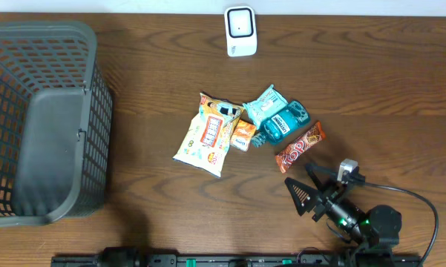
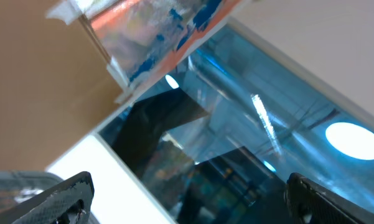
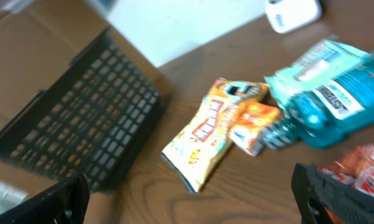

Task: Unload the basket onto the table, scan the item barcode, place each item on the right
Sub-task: 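Reach the right gripper toward the Listerine bottle and chocolate bar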

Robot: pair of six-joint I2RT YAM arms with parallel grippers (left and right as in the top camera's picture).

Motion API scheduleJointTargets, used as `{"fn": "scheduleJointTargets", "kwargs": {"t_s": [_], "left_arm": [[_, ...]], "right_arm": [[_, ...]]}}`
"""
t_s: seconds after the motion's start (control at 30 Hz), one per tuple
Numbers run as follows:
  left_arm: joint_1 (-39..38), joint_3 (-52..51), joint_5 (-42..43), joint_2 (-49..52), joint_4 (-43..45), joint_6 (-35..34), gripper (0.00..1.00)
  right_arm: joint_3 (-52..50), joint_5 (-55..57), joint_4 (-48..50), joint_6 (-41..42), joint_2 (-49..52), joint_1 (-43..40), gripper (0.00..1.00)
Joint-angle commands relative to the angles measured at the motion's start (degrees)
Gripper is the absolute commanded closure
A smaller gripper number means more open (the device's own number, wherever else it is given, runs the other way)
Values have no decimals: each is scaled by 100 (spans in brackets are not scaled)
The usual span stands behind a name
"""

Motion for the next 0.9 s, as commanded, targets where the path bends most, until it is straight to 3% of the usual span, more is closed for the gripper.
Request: {"fn": "scheduleJointTargets", "kwargs": {"t_s": [0.0, 0.1, 0.23, 0.37, 0.63, 0.87], "left_arm": [[28, -837, 289, -7, 533, -737, 2], [28, -1427, 1130, -7, 1281, -125, 2], [28, -2006, 3086, -9, 2376, 1665, 2], [28, -2194, 4148, -9, 2385, 2848, 2], [28, -2262, 4247, -2, 1421, 3040, 2], [24, -2374, 4424, 22, 157, 3018, 2]], "right_arm": [[599, 387, -240, -234, 555, -39, 1], [1141, 525, -640, -675, 1163, -39, 1], [1967, 708, -1252, -1394, 2094, -39, 1], [2691, 715, -1744, -1902, 2935, -39, 1], [3195, 22, -2232, -1934, 3873, -35, 1], [3191, 260, -2459, -1937, 4159, -35, 1]]}}
